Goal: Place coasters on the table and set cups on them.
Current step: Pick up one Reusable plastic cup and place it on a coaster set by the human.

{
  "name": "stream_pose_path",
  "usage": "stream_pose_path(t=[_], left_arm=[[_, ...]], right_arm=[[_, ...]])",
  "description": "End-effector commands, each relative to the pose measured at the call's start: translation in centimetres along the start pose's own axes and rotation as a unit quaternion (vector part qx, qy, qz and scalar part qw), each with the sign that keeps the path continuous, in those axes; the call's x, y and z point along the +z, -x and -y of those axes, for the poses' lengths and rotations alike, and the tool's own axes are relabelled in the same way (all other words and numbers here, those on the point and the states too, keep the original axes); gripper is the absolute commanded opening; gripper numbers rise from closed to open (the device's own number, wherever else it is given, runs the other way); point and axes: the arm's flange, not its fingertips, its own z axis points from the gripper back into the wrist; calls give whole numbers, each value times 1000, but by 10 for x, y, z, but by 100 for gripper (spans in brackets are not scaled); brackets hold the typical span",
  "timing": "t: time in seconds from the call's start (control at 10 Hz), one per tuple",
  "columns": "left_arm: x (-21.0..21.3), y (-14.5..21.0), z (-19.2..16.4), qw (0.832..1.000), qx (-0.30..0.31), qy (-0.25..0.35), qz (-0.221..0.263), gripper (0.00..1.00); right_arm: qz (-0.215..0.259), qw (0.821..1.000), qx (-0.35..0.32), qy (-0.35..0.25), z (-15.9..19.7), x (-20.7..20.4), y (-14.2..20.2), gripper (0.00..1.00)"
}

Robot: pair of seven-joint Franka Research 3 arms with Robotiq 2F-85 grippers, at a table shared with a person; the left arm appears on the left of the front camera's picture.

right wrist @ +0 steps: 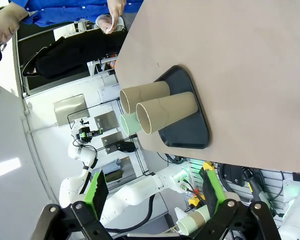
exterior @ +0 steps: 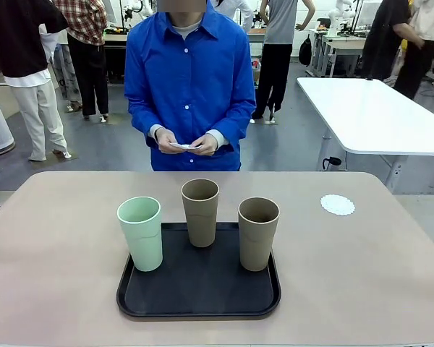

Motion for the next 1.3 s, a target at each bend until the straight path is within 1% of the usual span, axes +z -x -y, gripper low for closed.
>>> stream_pose_path(t=[0.0, 0.6, 0.7, 0.8, 0.9, 1.0, 1.1, 1.2], left_arm=[[2, -1, 2, 1000, -5, 3, -2, 100], [2, -1, 2, 1000, -5, 3, -2, 100], [2, -1, 2, 1000, -5, 3, -2, 100], [2, -1, 2, 1000, -5, 3, -2, 100], [2, -1, 2, 1000, -5, 3, -2, 100], [2, -1, 2, 1000, -5, 3, -2, 100], [2, -1, 2, 1000, -5, 3, -2, 100], [2, -1, 2, 1000, -5, 3, -2, 100]], right_arm=[[-1, 1000, -2, -9, 0, -1, -1, 100], [-1, 1000, -2, -9, 0, -1, -1, 100], [0, 1000, 0, 0, 0, 0, 0, 100], [37, 991, 112, 65, -15, -4, -7, 100], [-55, 944, 305, 118, -33, -11, -6, 100], [-179, 858, 459, 149, -47, -14, -1, 100], [-208, 809, 525, 161, -61, -21, 3, 100], [-199, 793, 552, 164, -76, -32, 0, 100]])
